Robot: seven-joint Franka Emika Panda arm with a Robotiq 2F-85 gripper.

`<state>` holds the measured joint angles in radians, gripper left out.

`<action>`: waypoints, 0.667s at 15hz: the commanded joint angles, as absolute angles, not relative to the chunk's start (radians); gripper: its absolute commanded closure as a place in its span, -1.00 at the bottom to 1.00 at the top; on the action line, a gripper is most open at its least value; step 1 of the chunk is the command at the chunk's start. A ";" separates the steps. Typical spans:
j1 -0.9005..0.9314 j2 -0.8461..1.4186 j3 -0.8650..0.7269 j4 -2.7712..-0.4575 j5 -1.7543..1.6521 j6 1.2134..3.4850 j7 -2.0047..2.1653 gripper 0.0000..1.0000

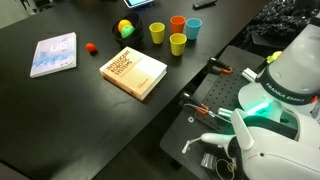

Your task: Open the white and brown book

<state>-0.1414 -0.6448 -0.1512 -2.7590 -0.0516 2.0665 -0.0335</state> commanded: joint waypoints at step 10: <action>0.095 -0.173 -0.093 -2.773 0.365 2.632 -0.116 -1.00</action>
<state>0.0396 -0.2402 -0.0906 -2.7738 0.2279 2.5403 -0.0355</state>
